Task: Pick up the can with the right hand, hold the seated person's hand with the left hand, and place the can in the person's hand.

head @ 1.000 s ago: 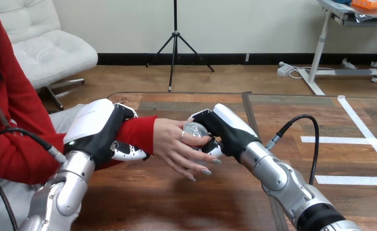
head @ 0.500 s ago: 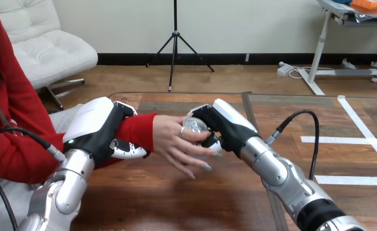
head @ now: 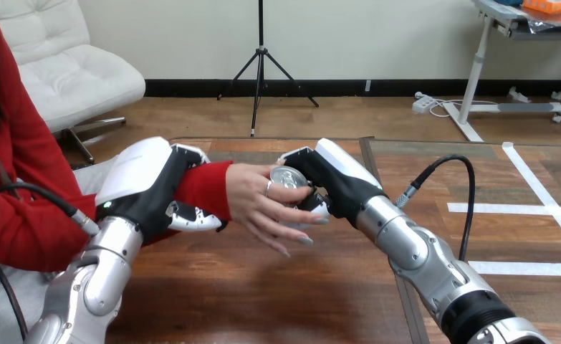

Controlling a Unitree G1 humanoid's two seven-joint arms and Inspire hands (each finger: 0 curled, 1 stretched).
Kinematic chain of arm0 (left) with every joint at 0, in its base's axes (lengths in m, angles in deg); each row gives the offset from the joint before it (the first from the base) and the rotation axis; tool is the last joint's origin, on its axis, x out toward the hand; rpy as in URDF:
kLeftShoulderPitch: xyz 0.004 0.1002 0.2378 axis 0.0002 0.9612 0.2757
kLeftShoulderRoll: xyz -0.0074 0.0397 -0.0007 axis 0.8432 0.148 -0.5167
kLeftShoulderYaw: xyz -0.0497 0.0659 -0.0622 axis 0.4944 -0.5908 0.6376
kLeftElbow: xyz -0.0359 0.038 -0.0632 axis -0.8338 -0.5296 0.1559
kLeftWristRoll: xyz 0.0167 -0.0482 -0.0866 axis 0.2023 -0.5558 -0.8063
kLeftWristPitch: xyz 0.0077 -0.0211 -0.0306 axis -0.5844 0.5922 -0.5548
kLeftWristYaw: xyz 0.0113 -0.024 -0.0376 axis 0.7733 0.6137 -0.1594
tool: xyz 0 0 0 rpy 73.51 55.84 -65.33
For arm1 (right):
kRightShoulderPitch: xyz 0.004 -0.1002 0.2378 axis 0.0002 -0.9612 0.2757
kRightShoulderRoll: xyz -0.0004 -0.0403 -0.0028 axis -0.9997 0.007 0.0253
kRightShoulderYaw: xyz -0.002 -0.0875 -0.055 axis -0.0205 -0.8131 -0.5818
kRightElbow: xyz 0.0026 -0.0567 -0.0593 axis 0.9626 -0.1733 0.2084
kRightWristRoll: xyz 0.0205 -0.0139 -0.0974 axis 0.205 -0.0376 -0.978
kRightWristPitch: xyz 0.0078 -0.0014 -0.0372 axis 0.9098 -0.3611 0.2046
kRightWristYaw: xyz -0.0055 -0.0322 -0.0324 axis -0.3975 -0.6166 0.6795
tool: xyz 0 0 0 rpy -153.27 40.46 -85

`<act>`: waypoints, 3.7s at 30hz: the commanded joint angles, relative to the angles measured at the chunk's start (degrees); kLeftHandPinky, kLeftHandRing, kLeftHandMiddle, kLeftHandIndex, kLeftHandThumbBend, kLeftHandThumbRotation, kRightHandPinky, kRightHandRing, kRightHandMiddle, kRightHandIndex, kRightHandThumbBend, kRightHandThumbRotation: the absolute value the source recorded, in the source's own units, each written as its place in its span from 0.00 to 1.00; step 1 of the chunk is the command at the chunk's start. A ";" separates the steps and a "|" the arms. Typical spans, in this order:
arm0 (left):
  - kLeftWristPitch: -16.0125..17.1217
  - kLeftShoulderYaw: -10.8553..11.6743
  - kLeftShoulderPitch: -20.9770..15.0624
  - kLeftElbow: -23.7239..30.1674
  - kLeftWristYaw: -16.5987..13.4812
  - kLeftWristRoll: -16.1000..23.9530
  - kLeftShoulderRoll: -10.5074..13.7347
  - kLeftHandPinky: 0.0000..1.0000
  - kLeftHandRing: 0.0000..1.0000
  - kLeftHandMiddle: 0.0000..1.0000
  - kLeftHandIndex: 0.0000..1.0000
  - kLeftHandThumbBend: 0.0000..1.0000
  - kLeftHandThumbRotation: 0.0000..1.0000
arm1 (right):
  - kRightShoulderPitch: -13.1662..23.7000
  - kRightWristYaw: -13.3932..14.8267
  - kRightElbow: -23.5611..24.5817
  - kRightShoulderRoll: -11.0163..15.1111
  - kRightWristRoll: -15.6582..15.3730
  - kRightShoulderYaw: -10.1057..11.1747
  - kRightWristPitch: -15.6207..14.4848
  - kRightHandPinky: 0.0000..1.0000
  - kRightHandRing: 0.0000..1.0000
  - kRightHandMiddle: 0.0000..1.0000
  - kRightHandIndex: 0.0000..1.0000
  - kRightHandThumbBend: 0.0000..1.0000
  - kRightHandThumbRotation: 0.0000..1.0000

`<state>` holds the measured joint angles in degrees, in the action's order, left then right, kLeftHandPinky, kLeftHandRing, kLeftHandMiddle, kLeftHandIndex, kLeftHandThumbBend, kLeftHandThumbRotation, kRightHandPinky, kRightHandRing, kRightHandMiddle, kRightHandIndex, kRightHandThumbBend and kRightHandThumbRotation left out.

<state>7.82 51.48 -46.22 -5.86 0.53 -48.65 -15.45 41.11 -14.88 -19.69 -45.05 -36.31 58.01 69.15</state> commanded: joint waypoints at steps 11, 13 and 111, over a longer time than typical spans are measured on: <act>4.03 0.92 -6.36 11.45 0.28 -3.99 -0.79 0.52 0.64 0.68 0.67 0.87 0.54 | 6.96 -0.71 6.68 1.57 2.81 2.61 -0.50 0.44 0.51 0.55 0.58 0.78 0.22; 4.11 1.03 -6.02 11.79 0.45 -4.44 -0.67 0.52 0.65 0.68 0.67 0.89 0.58 | 6.76 -0.83 6.87 1.76 3.02 2.75 -0.70 0.44 0.51 0.55 0.58 0.78 0.24; 18.03 4.37 0.50 6.69 -3.72 -21.66 -4.92 0.67 0.83 0.85 0.85 1.00 1.00 | 1.42 -9.37 8.75 7.07 7.14 3.81 -2.26 0.67 0.81 0.88 0.90 1.00 0.90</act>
<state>24.11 53.96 -45.52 2.45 -3.98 -65.89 -18.60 41.35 -24.09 -12.72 -39.26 -30.46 60.33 66.60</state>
